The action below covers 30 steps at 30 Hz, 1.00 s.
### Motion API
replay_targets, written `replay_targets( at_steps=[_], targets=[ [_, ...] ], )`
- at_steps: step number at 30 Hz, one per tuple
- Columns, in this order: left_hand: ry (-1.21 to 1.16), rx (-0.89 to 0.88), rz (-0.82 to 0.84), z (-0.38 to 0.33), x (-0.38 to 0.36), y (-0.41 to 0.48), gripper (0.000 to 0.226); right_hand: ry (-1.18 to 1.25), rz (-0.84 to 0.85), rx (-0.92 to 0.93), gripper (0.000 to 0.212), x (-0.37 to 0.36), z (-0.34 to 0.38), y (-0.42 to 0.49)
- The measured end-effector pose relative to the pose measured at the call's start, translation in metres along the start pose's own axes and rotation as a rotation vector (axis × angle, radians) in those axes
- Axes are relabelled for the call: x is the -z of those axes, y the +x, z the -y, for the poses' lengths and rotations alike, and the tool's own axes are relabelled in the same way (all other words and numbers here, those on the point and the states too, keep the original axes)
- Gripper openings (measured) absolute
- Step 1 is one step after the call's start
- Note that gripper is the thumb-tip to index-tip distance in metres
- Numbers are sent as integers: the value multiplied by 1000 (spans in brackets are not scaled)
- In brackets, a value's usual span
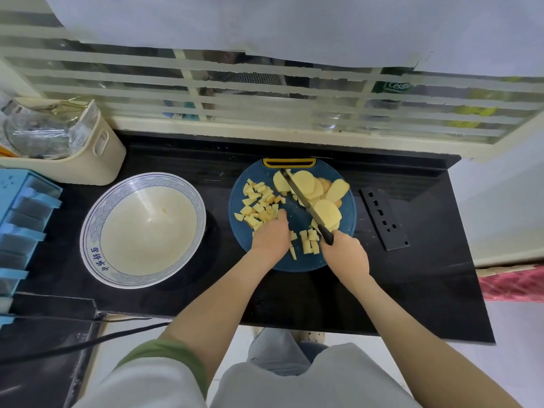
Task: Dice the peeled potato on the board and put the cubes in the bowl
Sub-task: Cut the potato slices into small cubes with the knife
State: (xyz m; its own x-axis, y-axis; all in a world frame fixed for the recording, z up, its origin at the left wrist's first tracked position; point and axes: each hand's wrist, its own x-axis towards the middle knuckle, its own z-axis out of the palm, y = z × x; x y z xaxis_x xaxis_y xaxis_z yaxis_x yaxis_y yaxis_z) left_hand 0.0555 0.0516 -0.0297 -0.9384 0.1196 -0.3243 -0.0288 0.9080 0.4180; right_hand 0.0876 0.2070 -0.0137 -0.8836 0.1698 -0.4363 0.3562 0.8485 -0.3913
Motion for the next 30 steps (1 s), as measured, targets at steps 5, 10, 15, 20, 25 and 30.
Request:
replay_targets(
  at_steps=[5,10,15,20,25,30],
  targets=[
    [75,-74,5,4,2,2,28,38,-23,-18,20,3,-2,0],
    [182,-103,-69,4,-3,2,35,61,-32,-36,22,2,-4,2],
    [246,-371,-115,-9,-9,-1,40,70,-48,-39,25,4,-10,1],
    [447,-304,35,-18,-22,2,58,89,-57,-51,28,7,-16,0],
    [414,-350,34,-20,-21,4,39,103,-62,-57,27,8,-20,0],
    [313,-295,61,-18,-15,8,32,108,-45,-51,26,6,-18,1]
  ],
)
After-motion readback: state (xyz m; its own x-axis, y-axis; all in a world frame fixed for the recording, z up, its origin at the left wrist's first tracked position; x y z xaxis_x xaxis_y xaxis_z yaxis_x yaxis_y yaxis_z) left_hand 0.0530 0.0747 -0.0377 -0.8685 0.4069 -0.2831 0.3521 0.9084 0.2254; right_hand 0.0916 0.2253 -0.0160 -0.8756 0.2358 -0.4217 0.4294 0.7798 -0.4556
